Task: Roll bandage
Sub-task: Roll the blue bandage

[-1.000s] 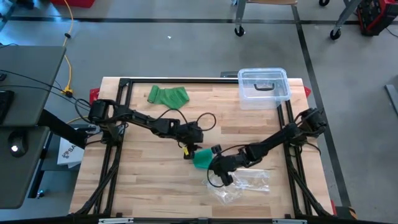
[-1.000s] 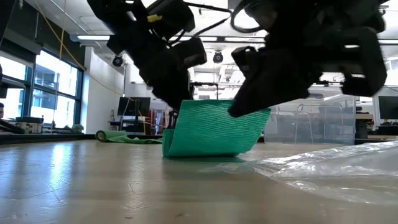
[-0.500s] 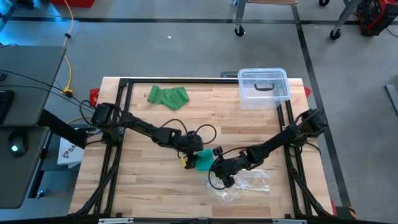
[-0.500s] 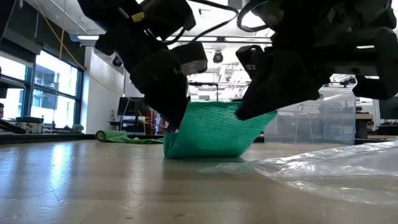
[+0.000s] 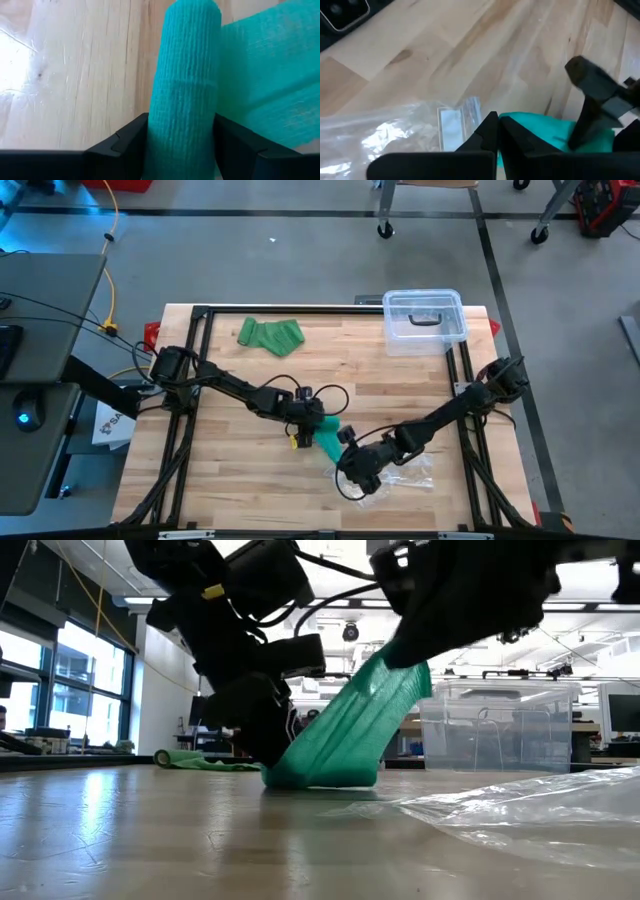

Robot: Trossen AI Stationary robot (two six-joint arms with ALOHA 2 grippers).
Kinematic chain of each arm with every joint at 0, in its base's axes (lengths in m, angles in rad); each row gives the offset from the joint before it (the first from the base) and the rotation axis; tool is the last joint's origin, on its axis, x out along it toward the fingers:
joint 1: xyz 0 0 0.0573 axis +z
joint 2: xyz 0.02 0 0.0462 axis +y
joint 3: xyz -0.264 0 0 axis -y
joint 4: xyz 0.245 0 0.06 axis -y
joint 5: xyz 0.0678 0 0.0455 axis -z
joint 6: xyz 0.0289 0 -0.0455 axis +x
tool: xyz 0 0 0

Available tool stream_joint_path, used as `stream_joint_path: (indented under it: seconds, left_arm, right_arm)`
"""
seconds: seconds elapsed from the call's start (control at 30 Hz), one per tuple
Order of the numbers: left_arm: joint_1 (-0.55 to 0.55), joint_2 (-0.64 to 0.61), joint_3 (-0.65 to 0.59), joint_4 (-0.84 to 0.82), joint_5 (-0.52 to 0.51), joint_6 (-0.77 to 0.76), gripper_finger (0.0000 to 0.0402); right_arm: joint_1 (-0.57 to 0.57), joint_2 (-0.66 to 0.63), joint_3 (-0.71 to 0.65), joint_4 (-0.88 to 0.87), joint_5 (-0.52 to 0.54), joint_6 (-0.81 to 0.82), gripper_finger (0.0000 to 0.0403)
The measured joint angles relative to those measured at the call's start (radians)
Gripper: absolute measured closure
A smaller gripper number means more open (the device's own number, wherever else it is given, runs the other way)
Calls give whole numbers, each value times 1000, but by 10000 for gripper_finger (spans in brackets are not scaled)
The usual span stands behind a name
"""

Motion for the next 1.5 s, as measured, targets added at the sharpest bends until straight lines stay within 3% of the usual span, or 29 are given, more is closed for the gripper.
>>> stream_joint_path:
  seconds: [0.5, 1.17, 1.5]
  left_arm:
    - [-9, 1, 52, -7, -35, -39, 212]
    - [32, -54, 91, -109, 91, 21, 140]
    - [101, -126, 93, -81, 111, -68, 152]
  right_arm:
    - [-67, 0, 10, -26, 14, -41, 403]
    - [-125, 54, 11, -60, -30, -38, 403]
    - [-102, 55, 10, -41, -30, -35, 403]
